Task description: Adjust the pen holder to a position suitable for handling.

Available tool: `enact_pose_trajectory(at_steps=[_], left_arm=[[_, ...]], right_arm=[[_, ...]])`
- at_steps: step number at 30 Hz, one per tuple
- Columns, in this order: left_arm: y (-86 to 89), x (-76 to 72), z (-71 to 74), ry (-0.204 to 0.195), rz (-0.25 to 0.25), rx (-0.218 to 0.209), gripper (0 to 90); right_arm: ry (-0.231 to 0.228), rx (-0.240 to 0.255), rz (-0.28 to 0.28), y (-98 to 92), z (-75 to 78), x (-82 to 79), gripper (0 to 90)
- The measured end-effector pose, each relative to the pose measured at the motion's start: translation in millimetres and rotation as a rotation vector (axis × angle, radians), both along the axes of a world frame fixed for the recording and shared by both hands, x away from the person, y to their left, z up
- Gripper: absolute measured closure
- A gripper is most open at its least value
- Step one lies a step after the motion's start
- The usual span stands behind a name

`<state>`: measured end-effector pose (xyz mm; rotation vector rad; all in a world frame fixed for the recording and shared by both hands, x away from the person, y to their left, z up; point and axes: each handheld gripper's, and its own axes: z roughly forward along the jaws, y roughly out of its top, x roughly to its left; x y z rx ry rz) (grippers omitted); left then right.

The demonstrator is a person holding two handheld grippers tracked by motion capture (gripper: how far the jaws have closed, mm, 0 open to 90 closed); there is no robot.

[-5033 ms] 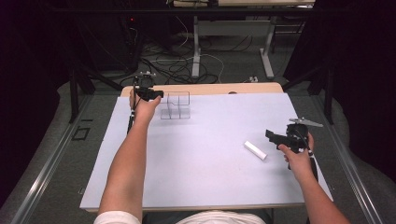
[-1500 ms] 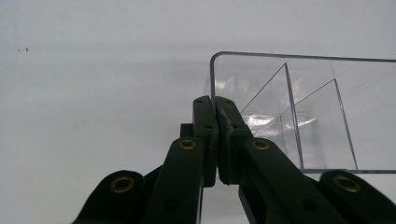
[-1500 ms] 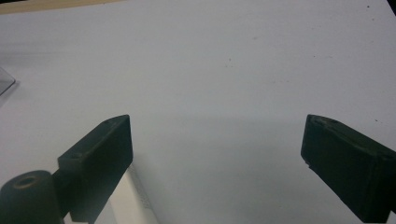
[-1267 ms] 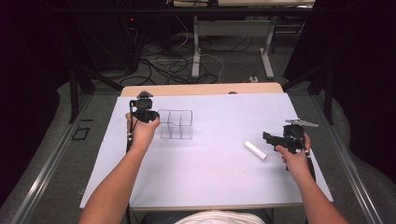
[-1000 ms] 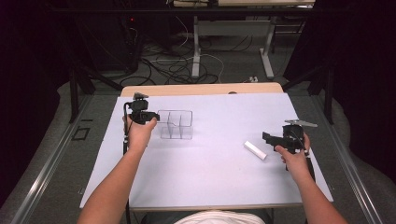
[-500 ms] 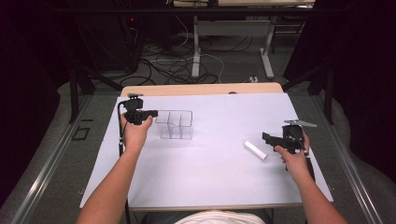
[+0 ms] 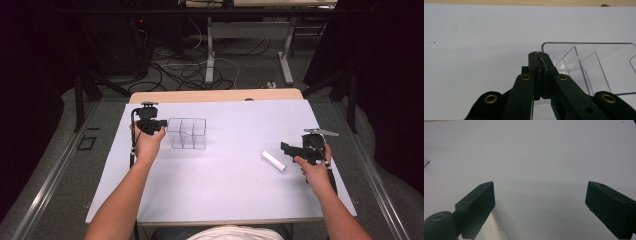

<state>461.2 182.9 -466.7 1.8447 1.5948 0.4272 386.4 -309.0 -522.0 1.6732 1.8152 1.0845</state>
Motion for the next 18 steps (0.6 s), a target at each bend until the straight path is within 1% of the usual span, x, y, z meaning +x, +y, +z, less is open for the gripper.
enact_pose_trajectory(at_steps=[4, 5, 7, 9, 13, 16, 18], left_arm=[[-1.4, 1.7, -7.8, 0.020, -0.002, 0.007, 90.0], [-1.2, 1.6, -8.4, 0.015, -0.001, 0.004, 90.0], [-0.6, 1.7, -8.0, 0.021, -0.004, 0.002, 90.0], [-0.5, 1.9, -8.9, 0.012, -0.002, -0.006, 90.0], [-0.7, 2.0, -8.8, 0.015, 0.002, -0.010, 90.0], [-2.9, 1.7, -9.0, 0.020, -0.007, -0.021, 90.0], [-6.8, 1.0, -9.2, 0.017, -0.018, -0.019, 90.0]], right_arm=[[0.002, -0.001, 0.002, -0.1, -0.3, 0.1, 8.7], [0.003, -0.001, 0.003, 0.1, -0.4, 0.2, 8.7], [0.003, -0.001, 0.004, 0.2, -0.4, 0.2, 8.6], [0.004, -0.003, 0.002, 1.0, -0.5, 0.3, 8.7], [0.003, -0.006, 0.003, 1.2, -0.7, 0.4, 8.7], [0.004, -0.005, 0.004, 1.5, -0.6, 0.5, 8.7], [0.005, -0.005, 0.003, 1.3, -0.6, 0.6, 8.6]])
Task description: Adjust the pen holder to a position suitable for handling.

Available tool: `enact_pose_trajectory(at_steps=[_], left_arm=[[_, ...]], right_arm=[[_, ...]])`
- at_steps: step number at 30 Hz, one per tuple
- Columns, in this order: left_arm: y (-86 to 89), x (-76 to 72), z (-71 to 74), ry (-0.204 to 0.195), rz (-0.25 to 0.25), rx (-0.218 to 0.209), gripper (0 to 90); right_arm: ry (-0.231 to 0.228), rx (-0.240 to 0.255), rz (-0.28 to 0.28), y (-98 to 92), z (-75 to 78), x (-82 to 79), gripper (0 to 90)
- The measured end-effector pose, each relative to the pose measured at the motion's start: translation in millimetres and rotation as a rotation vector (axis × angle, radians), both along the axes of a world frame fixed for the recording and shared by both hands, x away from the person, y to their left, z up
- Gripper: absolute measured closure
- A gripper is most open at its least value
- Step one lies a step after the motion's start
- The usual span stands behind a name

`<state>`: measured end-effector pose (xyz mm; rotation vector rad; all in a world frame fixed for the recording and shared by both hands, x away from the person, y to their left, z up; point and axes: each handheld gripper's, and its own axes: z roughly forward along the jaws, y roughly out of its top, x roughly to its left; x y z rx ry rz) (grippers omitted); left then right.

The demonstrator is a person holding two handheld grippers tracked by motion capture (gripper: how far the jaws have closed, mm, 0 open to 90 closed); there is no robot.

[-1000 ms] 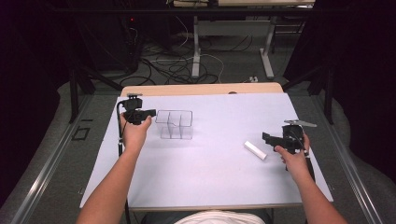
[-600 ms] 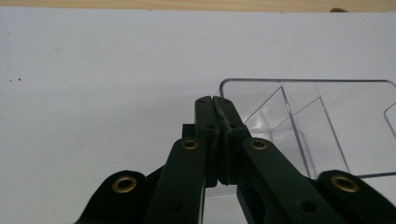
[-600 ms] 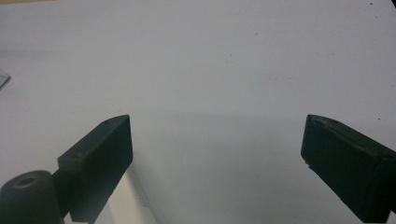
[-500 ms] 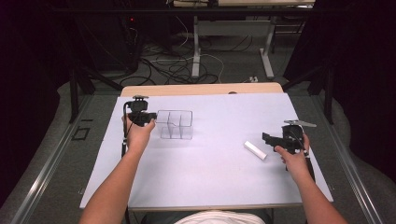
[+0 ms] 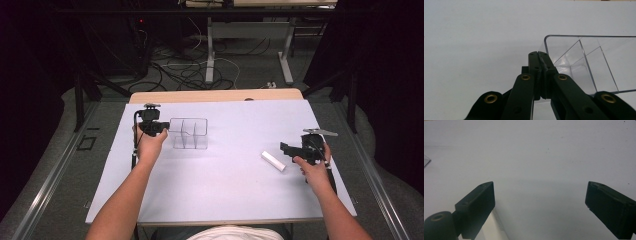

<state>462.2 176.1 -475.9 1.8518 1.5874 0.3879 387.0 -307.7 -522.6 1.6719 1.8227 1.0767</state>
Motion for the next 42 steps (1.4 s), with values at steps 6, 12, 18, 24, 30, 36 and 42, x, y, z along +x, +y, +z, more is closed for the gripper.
enact_pose_trajectory(at_steps=[6, 12, 18, 24, 30, 36, 42], left_arm=[[-17.9, -3.0, -1.7, -0.010, -0.023, -0.023, 90.0], [-34.6, -4.0, -2.2, -0.007, -0.039, -0.035, 90.0], [-51.2, -5.6, -3.3, -0.005, -0.056, -0.066, 90.0], [-63.7, -7.8, -3.2, 0.008, -0.081, -0.076, 90.0], [-74.1, -9.8, -3.4, 0.027, -0.106, -0.101, 90.0], [-79.1, -11.6, -3.8, 0.023, -0.114, -0.104, 90.0], [-82.9, -13.3, -4.2, 0.025, -0.125, -0.114, 90.0]], right_arm=[[0.002, 0.003, 0.000, 1.0, -0.1, 0.0, 8.6], [0.002, 0.002, 0.002, 0.4, -0.3, 0.1, 8.7], [0.006, 0.001, 0.003, 0.9, -0.8, 0.2, 8.7], [0.002, -0.005, 0.006, 0.1, -0.9, 0.5, 8.6], [0.007, 0.000, 0.006, 0.9, -0.9, 0.3, 8.7], [0.007, 0.000, 0.007, 0.8, -0.9, 0.3, 8.7], [0.007, -0.004, 0.006, 1.3, -1.1, 0.3, 8.6]])
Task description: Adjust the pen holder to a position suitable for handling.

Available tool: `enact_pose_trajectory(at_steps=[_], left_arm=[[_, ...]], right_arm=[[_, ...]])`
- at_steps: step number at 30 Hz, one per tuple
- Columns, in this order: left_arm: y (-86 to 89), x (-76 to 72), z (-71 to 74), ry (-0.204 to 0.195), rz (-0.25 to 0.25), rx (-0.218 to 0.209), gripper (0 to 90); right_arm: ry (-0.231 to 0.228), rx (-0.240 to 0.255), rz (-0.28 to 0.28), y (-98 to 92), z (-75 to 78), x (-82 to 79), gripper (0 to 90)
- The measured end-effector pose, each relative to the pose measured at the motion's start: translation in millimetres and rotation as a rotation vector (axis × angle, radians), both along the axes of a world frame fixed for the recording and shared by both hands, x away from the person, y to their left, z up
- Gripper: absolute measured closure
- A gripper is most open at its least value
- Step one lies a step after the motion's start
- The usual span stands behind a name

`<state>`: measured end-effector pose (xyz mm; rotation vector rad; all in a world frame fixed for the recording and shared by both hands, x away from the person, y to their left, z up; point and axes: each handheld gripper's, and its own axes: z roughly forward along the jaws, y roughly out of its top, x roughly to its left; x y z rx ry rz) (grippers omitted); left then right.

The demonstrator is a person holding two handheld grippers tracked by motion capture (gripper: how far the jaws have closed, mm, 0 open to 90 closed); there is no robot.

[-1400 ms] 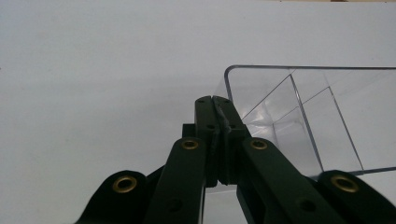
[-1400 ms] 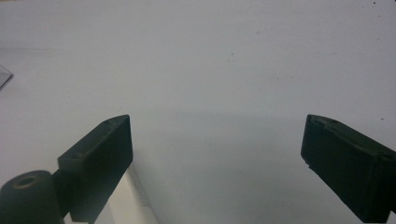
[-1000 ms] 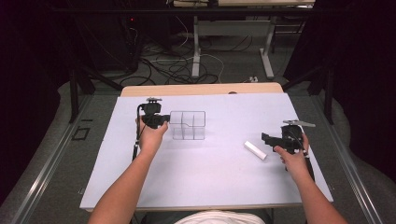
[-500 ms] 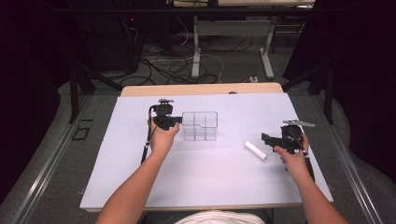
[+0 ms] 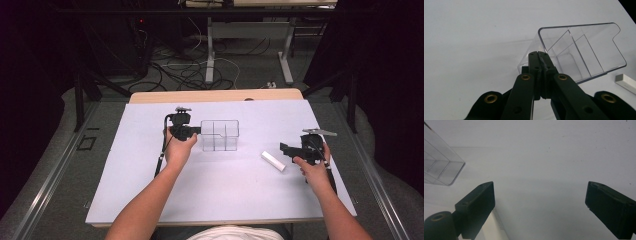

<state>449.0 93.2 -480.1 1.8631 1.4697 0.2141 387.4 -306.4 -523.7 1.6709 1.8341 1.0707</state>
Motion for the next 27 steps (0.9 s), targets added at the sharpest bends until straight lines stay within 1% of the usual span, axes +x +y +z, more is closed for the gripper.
enact_pose_trajectory(at_steps=[5, 9, 12, 14, 15, 16, 17, 19, 20, 22, 27], left_arm=[[1.5, 0.8, -1.2, 0.000, -0.007, -0.016, 90.0], [1.1, 0.7, -1.5, -0.008, -0.007, -0.013, 90.0], [2.1, 0.5, -1.9, -0.009, -0.012, -0.017, 90.0], [3.5, 0.3, -2.3, -0.007, -0.015, -0.010, 90.0], [3.7, 0.1, -2.8, -0.005, -0.016, -0.015, 89.9], [5.0, -0.1, -2.6, 0.000, -0.022, -0.011, 89.9], [6.1, -0.8, -3.7, -0.009, -0.015, -0.016, 89.8], [8.9, -1.5, -5.0, -0.009, -0.012, -0.018, 88.8], [11.3, -1.9, -5.3, -0.005, -0.015, -0.010, 88.8], [14.4, -2.9, -7.4, -0.006, -0.004, -0.022, 88.1], [25.2, -6.7, -9.7, -0.007, -0.001, -0.029, 85.5]], right_arm=[[-0.002, -0.006, 0.007, -0.1, -0.1, 0.1, 8.7], [-0.001, -0.006, 0.006, 0.0, -0.2, 0.1, 8.7], [-0.004, -0.005, 0.007, 0.1, 0.1, -0.1, 8.7], [-0.004, -0.006, 0.007, 0.0, 0.1, -0.1, 8.7], [-0.003, -0.007, 0.006, -0.1, 0.0, -0.2, 8.7], [-0.003, -0.007, 0.006, -0.1, 0.0, -0.2, 8.7], [-0.003, -0.007, 0.006, -0.1, 0.0, -0.2, 8.7], [-0.005, -0.008, 0.006, -0.2, -0.1, -0.3, 8.7], [-0.005, -0.008, 0.006, -0.2, -0.1, -0.3, 8.7], [-0.001, -0.006, 0.011, -0.4, -0.1, -0.3, 8.7], [-0.002, -0.010, 0.013, 0.3, -0.5, -0.3, 8.6]])
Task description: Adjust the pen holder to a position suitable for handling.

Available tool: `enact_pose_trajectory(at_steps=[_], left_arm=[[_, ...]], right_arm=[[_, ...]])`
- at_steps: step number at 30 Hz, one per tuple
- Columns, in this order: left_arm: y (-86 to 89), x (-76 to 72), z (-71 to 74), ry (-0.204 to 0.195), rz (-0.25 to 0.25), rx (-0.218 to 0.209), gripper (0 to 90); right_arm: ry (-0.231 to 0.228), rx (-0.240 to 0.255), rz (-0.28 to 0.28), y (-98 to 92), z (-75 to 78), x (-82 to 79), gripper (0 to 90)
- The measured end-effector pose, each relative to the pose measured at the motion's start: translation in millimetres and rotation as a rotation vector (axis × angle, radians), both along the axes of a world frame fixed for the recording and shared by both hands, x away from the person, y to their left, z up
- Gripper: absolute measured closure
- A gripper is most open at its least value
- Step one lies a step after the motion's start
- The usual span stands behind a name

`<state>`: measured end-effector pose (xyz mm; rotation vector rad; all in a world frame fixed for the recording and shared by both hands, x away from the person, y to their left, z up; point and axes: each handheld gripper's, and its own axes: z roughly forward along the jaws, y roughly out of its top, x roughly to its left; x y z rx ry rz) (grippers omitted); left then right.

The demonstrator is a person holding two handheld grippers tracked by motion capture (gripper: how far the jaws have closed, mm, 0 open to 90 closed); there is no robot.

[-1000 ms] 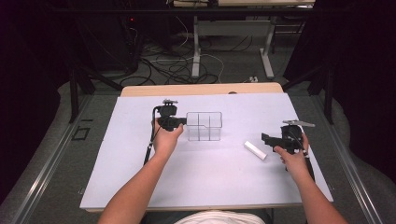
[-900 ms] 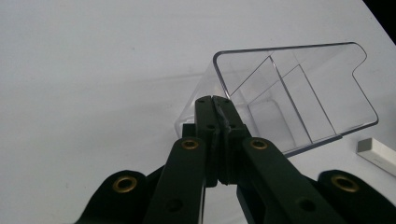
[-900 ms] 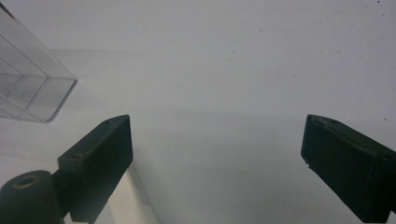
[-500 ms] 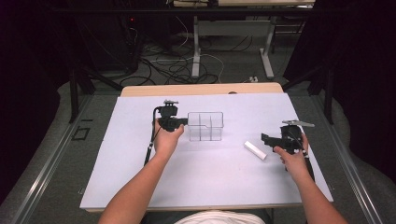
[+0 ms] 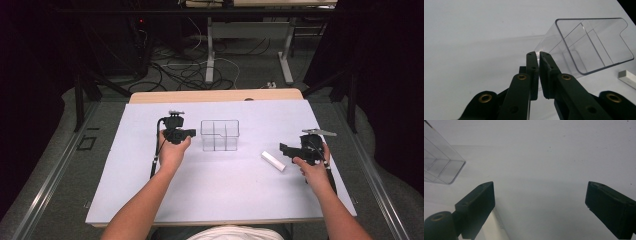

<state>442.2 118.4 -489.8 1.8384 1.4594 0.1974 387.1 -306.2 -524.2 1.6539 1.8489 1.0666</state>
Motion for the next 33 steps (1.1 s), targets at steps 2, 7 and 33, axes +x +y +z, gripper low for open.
enact_pose_trajectory(at_steps=[2, 7, 33], left_arm=[[4.8, -1.7, -0.4, -0.001, -0.004, -0.004, 84.0], [18.8, -7.3, -1.0, -0.015, 0.002, -0.021, 80.9], [62.5, -42.1, -5.3, -0.159, -0.032, -0.059, 43.7]], right_arm=[[-0.007, -0.002, 0.000, 0.5, 0.4, -0.4, 8.7], [-0.007, 0.000, 0.003, 1.9, 0.7, -0.6, 8.6], [-0.039, -0.058, 0.049, 8.5, 6.5, -3.4, 12.9]])
